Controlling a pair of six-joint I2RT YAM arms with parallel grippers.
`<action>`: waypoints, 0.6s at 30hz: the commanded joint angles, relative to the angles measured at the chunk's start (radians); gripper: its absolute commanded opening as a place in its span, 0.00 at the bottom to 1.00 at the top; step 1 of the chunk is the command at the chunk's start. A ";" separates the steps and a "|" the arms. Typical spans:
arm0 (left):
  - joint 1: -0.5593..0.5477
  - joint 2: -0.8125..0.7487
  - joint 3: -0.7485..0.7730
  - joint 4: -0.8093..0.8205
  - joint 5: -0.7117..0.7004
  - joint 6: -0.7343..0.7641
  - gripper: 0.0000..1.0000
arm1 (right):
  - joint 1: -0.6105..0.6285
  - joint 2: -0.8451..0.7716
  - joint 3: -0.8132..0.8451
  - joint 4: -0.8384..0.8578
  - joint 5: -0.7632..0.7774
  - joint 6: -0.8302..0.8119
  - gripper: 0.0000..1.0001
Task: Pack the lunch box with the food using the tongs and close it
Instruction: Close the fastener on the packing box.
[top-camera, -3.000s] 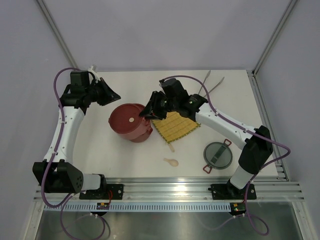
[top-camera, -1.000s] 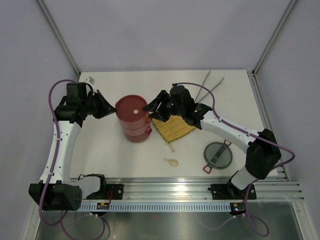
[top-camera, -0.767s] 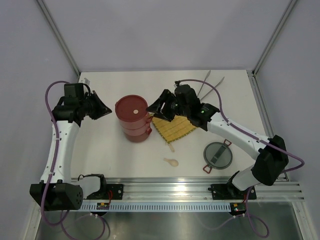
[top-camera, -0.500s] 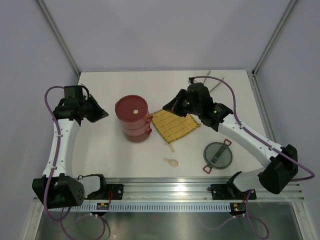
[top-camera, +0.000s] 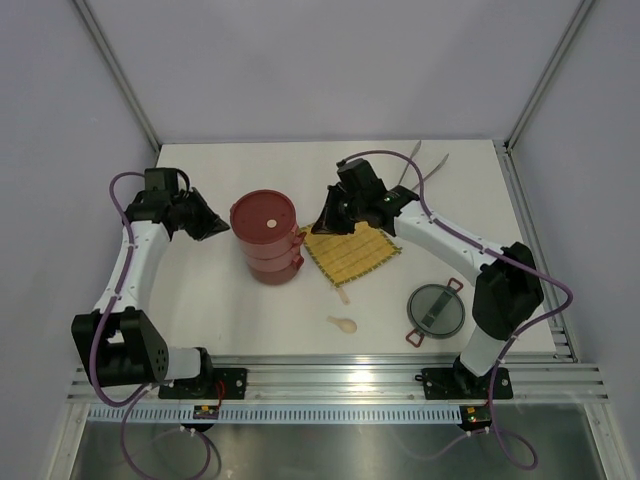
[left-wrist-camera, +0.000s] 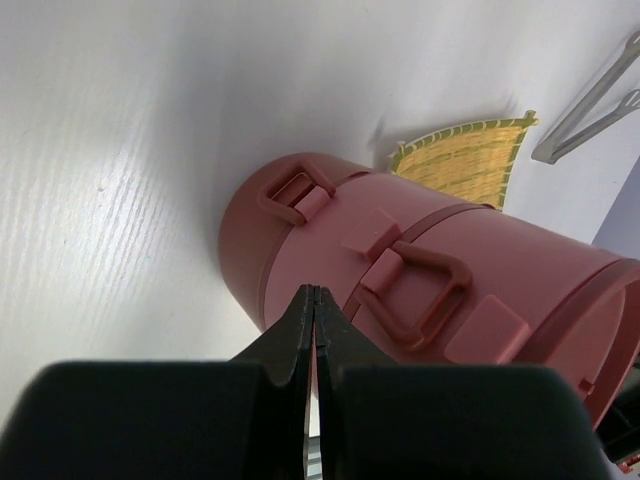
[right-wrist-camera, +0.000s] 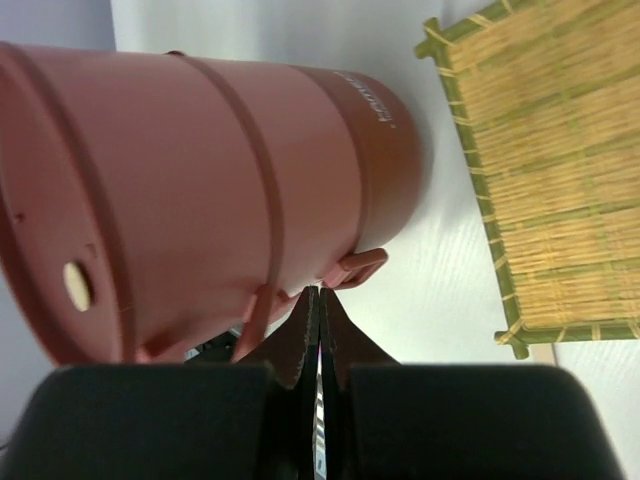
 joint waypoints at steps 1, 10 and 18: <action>-0.009 0.032 0.050 0.076 0.053 -0.005 0.00 | 0.027 0.010 0.090 -0.005 -0.038 -0.054 0.00; -0.029 0.081 0.062 0.112 0.084 -0.016 0.00 | 0.087 0.019 0.107 -0.018 -0.050 -0.068 0.00; -0.029 0.082 0.071 0.116 0.075 -0.018 0.00 | 0.125 -0.010 0.085 -0.030 -0.036 -0.067 0.00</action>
